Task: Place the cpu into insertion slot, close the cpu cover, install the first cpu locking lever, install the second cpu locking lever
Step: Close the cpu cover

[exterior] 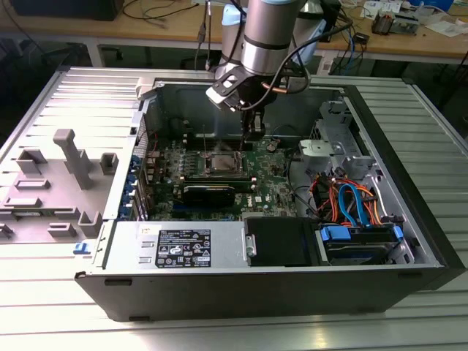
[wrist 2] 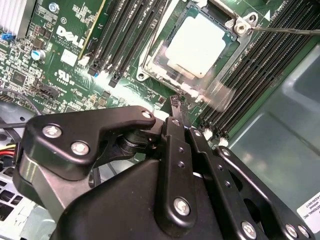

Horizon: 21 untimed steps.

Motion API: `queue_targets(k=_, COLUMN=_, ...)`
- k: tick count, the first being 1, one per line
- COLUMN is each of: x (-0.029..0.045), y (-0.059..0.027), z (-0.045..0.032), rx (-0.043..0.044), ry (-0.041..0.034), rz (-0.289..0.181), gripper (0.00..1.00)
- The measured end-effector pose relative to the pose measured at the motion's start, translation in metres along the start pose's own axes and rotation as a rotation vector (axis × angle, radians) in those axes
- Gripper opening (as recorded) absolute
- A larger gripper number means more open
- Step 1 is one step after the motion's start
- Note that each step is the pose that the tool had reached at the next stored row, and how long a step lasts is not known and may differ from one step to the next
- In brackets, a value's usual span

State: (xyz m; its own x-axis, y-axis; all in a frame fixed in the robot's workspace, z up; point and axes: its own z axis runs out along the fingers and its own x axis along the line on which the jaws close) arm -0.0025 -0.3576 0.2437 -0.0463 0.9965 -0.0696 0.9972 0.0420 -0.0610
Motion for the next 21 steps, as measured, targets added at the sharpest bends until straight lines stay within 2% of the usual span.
queue_targets(k=12, x=0.0006, y=-0.0101, z=0.003, rx=0.0012, ry=0.0001, rz=-0.003, gripper=0.11)
queue_targets(k=16, x=0.0011, y=-0.018, z=0.0051, rx=0.0009, ry=-0.0003, rz=-0.011, gripper=0.11)
queue_targets(k=17, x=0.0014, y=-0.0221, z=0.0061, rx=0.0006, ry=-0.0006, rz=-0.017, gripper=0.11)
queue_targets(k=21, x=0.0019, y=-0.025, z=0.0101, rx=-0.0005, ry=-0.0022, rz=-0.054, gripper=0.11)
